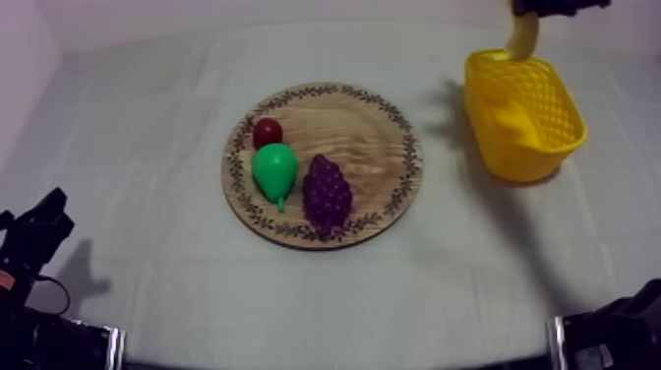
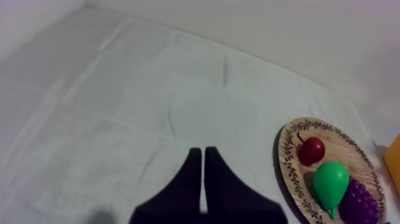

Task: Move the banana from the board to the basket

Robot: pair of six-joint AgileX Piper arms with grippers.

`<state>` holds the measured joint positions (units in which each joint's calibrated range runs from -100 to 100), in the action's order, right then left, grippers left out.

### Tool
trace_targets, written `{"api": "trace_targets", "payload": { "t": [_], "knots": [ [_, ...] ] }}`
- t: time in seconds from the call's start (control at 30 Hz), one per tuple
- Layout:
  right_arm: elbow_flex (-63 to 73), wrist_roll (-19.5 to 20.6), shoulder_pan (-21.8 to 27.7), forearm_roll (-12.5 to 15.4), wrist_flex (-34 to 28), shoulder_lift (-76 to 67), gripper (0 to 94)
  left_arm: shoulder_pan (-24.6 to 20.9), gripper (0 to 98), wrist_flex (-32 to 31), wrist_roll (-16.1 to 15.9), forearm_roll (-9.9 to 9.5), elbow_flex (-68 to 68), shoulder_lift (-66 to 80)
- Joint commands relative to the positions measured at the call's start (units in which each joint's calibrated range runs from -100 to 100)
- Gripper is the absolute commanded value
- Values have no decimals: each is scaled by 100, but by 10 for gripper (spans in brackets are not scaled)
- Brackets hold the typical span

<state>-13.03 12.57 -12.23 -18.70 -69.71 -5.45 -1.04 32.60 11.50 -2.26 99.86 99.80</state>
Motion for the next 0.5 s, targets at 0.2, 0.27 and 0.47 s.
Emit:
{"api": "trace_targets", "payload": {
  "t": [0.2, 0.27, 0.47],
  "knots": [
    [-1562, 31, 403, -36, 691, -688, 157, -1, 1, -2, 0, -1, 3, 3],
    [-1791, 38, 463, -45, 809, -699, 157, -1, 1, -2, 0, -1, 3, 3],
    [-2092, 114, 582, -107, 1059, -313, 158, -1, 1, -2, 0, -1, 3, 3]
  ]
}}
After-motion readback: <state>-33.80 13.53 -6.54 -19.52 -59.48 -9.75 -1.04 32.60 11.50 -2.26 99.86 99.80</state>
